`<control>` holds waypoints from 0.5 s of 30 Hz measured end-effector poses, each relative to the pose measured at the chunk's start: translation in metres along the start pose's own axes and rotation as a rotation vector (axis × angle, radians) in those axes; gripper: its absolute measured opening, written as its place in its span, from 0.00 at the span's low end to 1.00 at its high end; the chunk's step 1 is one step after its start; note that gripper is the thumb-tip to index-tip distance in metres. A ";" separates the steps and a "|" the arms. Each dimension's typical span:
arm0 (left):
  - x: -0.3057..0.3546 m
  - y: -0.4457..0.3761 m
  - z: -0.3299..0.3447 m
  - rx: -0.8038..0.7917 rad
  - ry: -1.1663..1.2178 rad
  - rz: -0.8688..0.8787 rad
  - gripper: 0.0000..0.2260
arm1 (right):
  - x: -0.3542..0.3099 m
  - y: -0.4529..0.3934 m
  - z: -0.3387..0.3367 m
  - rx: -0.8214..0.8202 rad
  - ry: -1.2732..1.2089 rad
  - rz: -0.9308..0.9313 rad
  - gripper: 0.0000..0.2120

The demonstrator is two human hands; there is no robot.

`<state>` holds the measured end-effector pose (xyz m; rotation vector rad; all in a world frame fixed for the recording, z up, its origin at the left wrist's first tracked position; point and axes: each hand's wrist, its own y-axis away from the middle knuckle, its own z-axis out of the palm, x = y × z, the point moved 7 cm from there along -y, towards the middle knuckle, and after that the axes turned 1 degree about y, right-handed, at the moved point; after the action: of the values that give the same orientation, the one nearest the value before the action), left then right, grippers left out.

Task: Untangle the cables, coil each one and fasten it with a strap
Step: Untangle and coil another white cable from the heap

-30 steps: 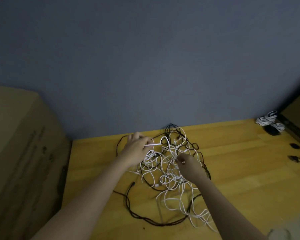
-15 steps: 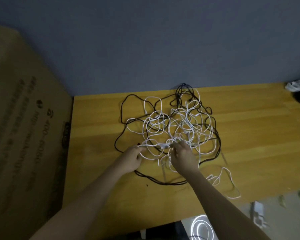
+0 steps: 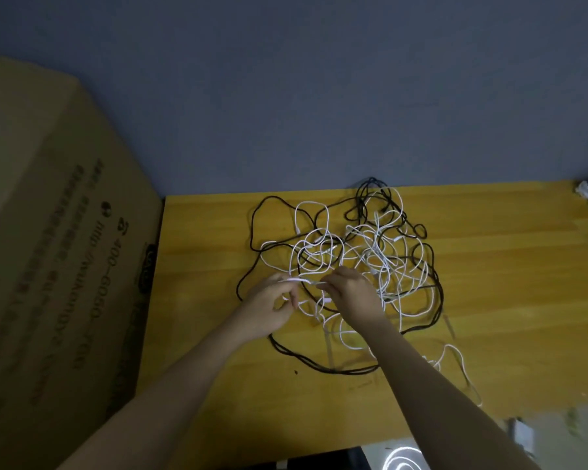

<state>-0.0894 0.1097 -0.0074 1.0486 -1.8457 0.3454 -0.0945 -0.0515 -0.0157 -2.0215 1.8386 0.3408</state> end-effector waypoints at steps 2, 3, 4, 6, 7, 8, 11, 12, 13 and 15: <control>0.013 -0.002 -0.008 0.097 0.105 0.070 0.09 | -0.008 0.001 -0.012 0.054 0.031 -0.027 0.15; 0.020 -0.004 -0.014 0.160 0.158 0.103 0.09 | -0.012 0.001 -0.019 0.082 0.050 -0.041 0.14; 0.026 -0.005 -0.020 0.229 0.217 0.123 0.10 | -0.016 0.002 -0.025 0.104 0.065 -0.048 0.14; 0.039 -0.009 -0.030 0.303 0.257 0.116 0.09 | -0.018 0.003 -0.038 0.139 0.046 -0.028 0.14; 0.044 -0.013 -0.032 0.287 0.187 0.090 0.10 | -0.019 0.005 -0.045 0.144 0.006 -0.008 0.14; 0.050 -0.016 -0.033 0.244 0.067 0.055 0.13 | -0.020 0.006 -0.053 0.156 -0.032 0.000 0.14; 0.065 -0.025 -0.038 0.193 -0.273 0.045 0.19 | -0.020 0.008 -0.069 0.172 -0.051 0.022 0.14; 0.072 -0.028 -0.041 0.205 -0.299 0.070 0.21 | -0.019 0.009 -0.073 0.167 -0.072 0.039 0.14; 0.077 -0.030 -0.041 0.206 -0.278 0.084 0.22 | -0.017 0.010 -0.076 0.171 -0.117 0.061 0.14; 0.079 -0.034 -0.042 0.202 -0.162 0.057 0.23 | -0.007 0.013 -0.087 0.222 -0.313 0.170 0.11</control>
<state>-0.0519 0.0750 0.0733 1.1915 -2.0200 0.5025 -0.1150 -0.0844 0.0639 -1.5706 1.7670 0.4507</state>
